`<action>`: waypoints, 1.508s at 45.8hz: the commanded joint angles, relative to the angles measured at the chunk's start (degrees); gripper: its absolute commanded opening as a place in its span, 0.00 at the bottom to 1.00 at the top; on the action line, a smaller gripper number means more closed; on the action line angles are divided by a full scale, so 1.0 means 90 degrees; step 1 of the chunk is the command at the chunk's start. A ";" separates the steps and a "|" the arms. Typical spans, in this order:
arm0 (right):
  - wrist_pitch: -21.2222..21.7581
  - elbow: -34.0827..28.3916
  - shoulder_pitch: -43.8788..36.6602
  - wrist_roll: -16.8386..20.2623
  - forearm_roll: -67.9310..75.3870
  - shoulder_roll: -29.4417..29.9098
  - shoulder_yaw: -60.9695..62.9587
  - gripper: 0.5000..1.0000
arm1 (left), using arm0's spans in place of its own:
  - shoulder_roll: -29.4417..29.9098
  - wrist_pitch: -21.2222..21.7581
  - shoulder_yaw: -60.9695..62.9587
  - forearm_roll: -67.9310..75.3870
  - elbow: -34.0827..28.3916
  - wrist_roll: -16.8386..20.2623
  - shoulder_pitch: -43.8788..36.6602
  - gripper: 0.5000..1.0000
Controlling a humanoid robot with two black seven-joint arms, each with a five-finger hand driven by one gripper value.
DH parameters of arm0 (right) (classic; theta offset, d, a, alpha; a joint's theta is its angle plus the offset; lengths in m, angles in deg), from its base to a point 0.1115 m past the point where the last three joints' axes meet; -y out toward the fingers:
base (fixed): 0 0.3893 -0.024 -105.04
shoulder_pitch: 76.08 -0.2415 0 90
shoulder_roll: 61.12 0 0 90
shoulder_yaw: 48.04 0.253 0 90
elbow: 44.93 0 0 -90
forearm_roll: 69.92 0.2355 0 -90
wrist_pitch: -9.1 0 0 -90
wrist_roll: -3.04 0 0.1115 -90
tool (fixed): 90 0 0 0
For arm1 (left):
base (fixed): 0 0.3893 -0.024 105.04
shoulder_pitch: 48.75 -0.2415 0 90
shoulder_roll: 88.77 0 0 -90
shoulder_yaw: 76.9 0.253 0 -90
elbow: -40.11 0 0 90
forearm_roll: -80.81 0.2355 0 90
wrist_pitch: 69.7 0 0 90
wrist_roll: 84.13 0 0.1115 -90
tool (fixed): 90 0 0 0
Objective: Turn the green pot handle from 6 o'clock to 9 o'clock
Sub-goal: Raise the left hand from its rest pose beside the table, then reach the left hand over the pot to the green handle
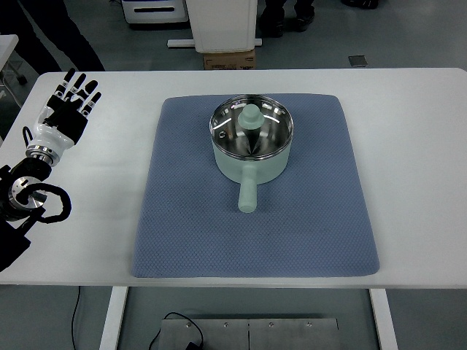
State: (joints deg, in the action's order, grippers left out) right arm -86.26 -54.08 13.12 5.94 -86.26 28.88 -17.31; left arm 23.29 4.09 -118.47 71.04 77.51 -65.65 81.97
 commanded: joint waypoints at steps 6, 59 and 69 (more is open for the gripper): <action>0.0000 0.0001 0.0000 0.0001 0.0000 0.0000 -0.0006 1.00 | 0.0010 -0.0065 -0.0010 -0.0008 -0.0005 -0.0012 0.0045 1.00; 0.0000 0.0001 0.0000 0.0001 0.0000 0.0000 -0.0006 1.00 | 0.0147 -0.0084 0.0556 0.1592 0.0541 -0.0090 0.1461 1.00; 0.0000 0.0001 0.0000 0.0001 0.0000 0.0000 0.0003 1.00 | -0.0029 -0.0221 0.1269 0.2257 0.1235 -0.0100 0.2095 1.00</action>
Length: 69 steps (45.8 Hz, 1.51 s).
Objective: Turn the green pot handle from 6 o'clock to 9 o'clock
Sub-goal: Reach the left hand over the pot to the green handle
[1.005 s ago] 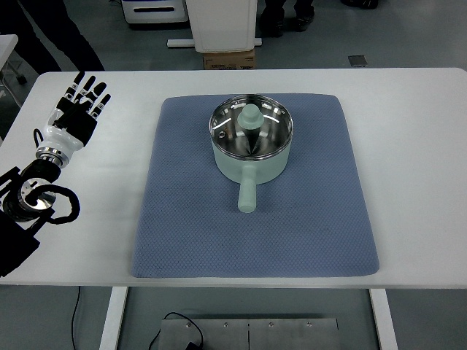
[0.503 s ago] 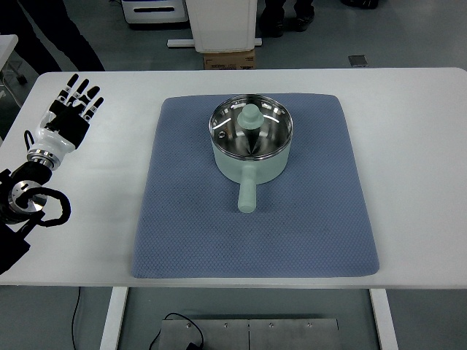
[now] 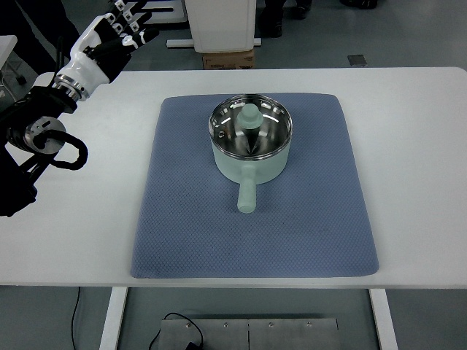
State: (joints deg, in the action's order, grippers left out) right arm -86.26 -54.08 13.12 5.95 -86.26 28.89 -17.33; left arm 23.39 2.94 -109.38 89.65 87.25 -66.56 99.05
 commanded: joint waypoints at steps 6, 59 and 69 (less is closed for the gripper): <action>0.0000 -0.0009 0.0000 -0.0001 0.0000 0.0000 -0.0004 1.00 | -0.0177 -0.0454 0.0933 0.0492 0.0397 -0.0008 0.0735 1.00; 0.0000 0.0001 0.0000 -0.0001 0.0000 0.0000 -0.0004 1.00 | -0.1134 -0.1960 0.4263 0.1225 0.1715 -0.2391 0.2582 1.00; 0.0000 0.0001 0.0000 -0.0001 0.0000 0.0000 0.0006 1.00 | -0.1124 -0.1960 0.4391 0.1537 0.1706 -0.2382 0.2660 1.00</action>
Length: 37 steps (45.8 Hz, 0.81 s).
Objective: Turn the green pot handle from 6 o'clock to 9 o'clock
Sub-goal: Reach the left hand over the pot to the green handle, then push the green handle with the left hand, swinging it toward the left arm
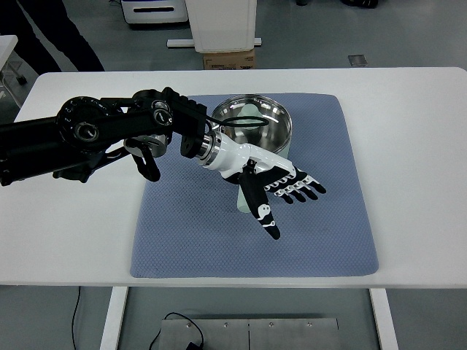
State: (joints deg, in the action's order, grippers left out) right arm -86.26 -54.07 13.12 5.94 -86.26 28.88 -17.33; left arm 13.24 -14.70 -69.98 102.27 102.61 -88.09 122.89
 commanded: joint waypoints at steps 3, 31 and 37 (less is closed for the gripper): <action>0.0000 0.0000 0.0000 0.0001 0.0000 0.0000 0.0006 1.00 | 0.0013 0.0000 0.0033 0.0281 0.0000 0.0001 0.0030 1.00; 0.0000 0.0000 0.0000 0.0001 0.0000 0.0000 -0.0004 1.00 | 0.0492 0.0000 0.0580 0.0389 0.0088 0.0001 0.0401 1.00; 0.0000 0.0000 0.0000 0.0001 0.0000 0.0000 -0.0004 1.00 | 0.0745 0.0000 0.0589 0.0389 0.0312 0.0001 0.0410 1.00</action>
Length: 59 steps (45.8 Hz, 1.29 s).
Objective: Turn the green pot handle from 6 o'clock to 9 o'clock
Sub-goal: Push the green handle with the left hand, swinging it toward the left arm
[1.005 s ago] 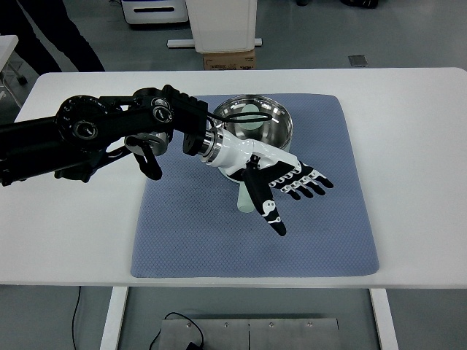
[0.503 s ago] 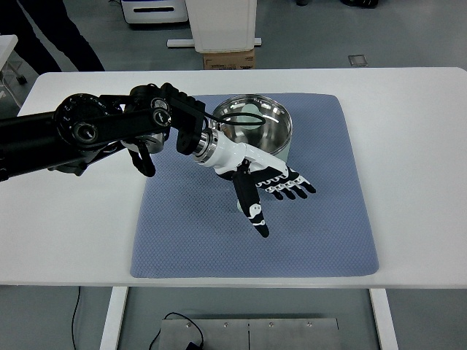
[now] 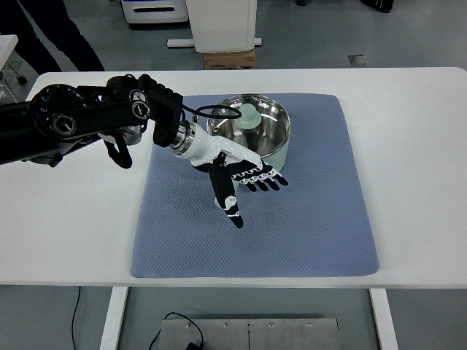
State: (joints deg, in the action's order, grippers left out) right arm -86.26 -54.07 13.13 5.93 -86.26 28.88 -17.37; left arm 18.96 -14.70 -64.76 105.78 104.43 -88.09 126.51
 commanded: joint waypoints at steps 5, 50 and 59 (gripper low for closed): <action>0.0000 0.0000 0.0000 0.0002 0.0000 0.0000 0.0010 1.00 | 0.0325 0.0000 0.0077 0.0038 0.0237 0.0001 0.0028 1.00; 0.0000 0.0000 0.0000 0.0002 0.0000 0.0000 0.0000 1.00 | 0.1760 0.0000 0.0331 0.0946 0.0501 0.0011 -0.0011 1.00; 0.0000 0.0000 0.0000 0.0002 0.0000 0.0000 0.0000 1.00 | 0.1810 0.0000 0.0331 0.0965 0.0218 0.0021 -0.0099 1.00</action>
State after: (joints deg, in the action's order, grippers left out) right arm -86.26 -54.08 13.13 5.95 -86.26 28.88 -17.35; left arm 35.21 -14.70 -61.76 114.48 107.29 -87.94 125.86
